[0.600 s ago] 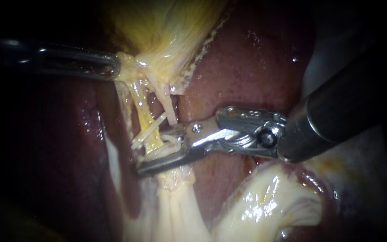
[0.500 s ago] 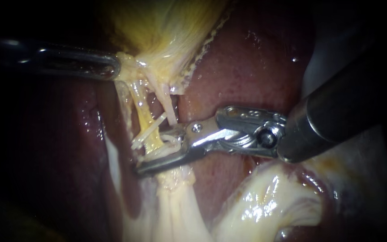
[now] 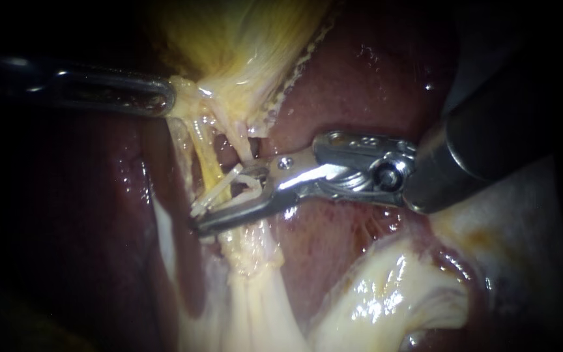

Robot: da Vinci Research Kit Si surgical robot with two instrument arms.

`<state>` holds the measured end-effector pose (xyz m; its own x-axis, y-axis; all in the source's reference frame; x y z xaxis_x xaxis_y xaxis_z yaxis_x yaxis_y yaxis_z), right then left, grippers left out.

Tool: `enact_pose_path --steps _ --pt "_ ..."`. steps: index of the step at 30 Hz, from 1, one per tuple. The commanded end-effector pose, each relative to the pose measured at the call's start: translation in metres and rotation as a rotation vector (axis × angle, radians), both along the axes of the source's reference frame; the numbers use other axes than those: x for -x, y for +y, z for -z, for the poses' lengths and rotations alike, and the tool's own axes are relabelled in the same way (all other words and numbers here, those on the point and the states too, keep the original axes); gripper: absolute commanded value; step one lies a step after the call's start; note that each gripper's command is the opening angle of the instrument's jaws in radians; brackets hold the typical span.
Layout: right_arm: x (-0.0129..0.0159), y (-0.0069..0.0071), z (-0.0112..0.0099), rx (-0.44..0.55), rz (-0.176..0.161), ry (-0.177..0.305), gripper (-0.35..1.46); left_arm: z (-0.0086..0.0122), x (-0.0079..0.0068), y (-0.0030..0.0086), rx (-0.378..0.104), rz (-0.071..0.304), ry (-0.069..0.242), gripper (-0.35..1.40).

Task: Clipping third clip left tube

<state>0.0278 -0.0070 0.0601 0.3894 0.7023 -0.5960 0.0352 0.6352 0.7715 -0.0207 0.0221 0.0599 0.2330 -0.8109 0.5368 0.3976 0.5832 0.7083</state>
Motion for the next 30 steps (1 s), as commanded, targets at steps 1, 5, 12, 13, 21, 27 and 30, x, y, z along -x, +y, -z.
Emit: enact_pose_path --steps 1,5,12,13,21,27,30 --pt "0.0000 0.0002 0.0001 0.004 -0.002 0.000 0.48 0.0000 0.0000 0.0000 0.000 0.001 0.001 -0.35" --pt "-0.0003 0.0010 0.0002 0.018 -0.013 0.002 0.48 -0.0001 0.0000 -0.0001 0.000 0.001 0.001 -0.35" --pt "-0.0006 0.0027 0.0006 0.039 -0.056 0.022 0.49 -0.0001 0.0000 -0.0001 0.000 0.001 0.001 -0.35" --pt "-0.0006 0.0029 0.0007 0.037 -0.059 0.024 0.49 -0.0001 0.0000 -0.0001 0.000 0.001 0.001 -0.35" --pt "-0.0009 0.0035 0.0008 0.037 -0.088 0.060 0.50 -0.0001 0.0000 -0.0001 0.000 0.001 0.001 -0.35" --pt "-0.0012 0.0035 0.0009 -0.033 -0.163 0.153 0.50 -0.0001 0.0000 -0.0001 0.000 0.001 0.001 -0.35" --pt "-0.0014 0.0035 0.0011 -0.115 -0.213 0.213 0.50 -0.0001 0.0000 -0.0001 0.000 0.001 0.001 -0.35"
